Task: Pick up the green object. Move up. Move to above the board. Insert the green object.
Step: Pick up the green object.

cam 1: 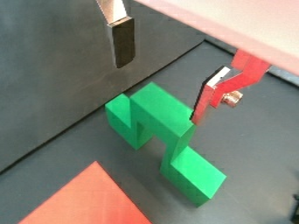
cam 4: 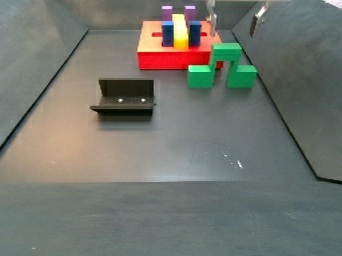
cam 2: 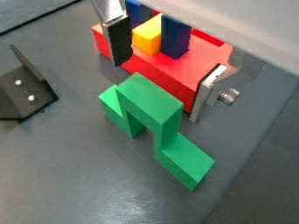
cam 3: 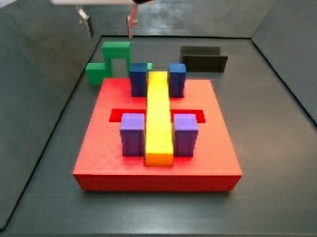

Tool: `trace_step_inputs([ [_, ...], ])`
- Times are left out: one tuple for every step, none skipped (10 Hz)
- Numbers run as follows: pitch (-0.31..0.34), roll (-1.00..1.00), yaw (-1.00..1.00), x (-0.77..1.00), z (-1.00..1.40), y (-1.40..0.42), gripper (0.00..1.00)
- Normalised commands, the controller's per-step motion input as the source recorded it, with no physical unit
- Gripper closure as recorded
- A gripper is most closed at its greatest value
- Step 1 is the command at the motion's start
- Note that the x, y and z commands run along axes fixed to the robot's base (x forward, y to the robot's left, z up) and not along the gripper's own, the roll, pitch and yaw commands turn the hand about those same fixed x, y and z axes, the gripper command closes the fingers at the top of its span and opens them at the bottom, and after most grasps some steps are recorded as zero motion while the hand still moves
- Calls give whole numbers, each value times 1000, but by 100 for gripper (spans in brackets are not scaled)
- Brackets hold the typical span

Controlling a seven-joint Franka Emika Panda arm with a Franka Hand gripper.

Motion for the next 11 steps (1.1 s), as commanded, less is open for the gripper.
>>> trace_step_inputs([
  [-100, -51, 209, -11, -129, 0, 0],
  [-93, -50, 186, -14, -3, 0, 0],
  [-50, 0, 77, 0, 0, 66, 0],
  [-63, 0, 34, 0, -43, 6, 0],
  [-86, -30, 0, 0, -94, 0, 0],
  [-60, -13, 0, 83, -114, 0, 0],
  [-51, 0, 0, 151, -123, 0, 0],
  [-30, 0, 0, 260, -137, 0, 0],
  [-20, 0, 0, 203, -131, 0, 0],
  [-24, 0, 0, 0, -106, 103, 0],
  [-34, 0, 0, -9, -91, 149, 0],
])
